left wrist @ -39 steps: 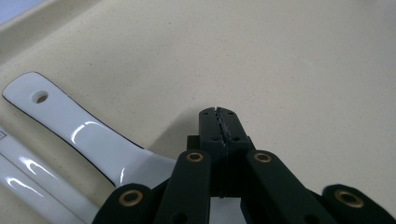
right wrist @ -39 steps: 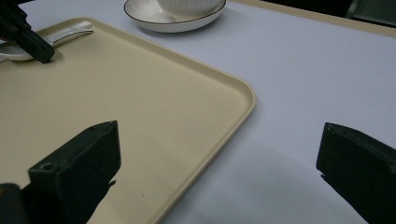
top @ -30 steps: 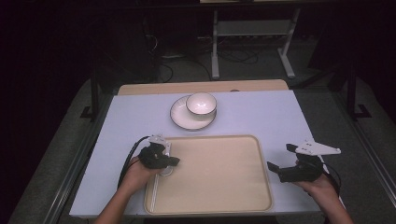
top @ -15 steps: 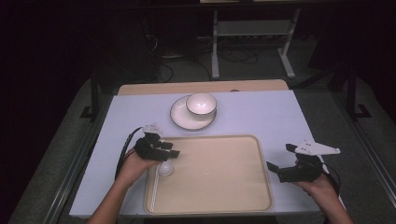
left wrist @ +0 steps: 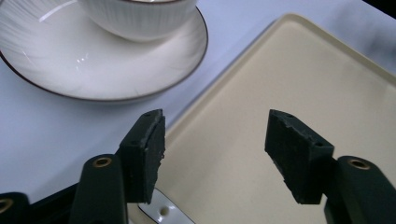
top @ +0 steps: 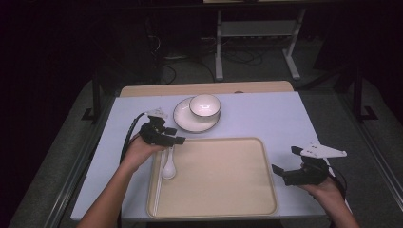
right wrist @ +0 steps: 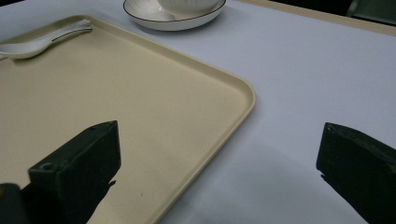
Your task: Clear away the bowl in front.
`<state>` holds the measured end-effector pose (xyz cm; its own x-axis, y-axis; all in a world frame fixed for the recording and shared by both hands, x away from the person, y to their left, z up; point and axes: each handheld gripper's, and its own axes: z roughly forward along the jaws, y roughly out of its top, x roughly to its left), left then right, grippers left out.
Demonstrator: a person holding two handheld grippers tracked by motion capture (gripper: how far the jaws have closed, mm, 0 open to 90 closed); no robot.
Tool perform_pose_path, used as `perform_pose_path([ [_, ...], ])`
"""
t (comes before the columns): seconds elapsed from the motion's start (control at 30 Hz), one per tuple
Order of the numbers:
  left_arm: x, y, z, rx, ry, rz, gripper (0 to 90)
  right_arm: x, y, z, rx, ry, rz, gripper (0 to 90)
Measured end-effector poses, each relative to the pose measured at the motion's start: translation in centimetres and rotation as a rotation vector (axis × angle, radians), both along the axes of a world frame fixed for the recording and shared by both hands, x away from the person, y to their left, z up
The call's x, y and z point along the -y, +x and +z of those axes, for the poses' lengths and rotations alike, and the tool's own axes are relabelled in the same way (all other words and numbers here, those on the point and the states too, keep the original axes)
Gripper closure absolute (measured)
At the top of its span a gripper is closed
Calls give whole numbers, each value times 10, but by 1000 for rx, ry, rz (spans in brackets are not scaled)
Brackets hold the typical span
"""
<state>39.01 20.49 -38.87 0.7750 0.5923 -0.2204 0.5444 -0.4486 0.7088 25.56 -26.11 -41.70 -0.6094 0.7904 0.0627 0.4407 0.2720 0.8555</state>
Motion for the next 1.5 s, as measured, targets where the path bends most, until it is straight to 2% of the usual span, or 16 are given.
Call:
perform_pose_path([
  [0.13,3,14,7,-5,-2,2,331,0,0,0,-1,1,-1,0],
  [0.37,6,37,13,-7,25,11,298,1,0,0,-1,2,-2,0],
  [0.53,9,52,19,2,39,31,295,0,0,-1,-4,2,0,0],
  [0.67,13,65,25,-7,52,64,295,1,0,-1,-2,3,0,0],
  [0.97,30,97,34,-7,88,104,309,3,0,0,-1,8,-3,0],
  [1.17,44,115,31,-22,118,107,325,4,1,-1,-4,11,-4,0],
  [1.27,51,125,29,-33,153,112,337,4,0,-1,-4,13,-4,0],
  [1.37,58,134,24,-48,186,125,378,4,0,-1,-3,13,-2,0],
  [1.5,62,143,17,-71,206,135,416,3,0,-1,-5,13,3,0],
])
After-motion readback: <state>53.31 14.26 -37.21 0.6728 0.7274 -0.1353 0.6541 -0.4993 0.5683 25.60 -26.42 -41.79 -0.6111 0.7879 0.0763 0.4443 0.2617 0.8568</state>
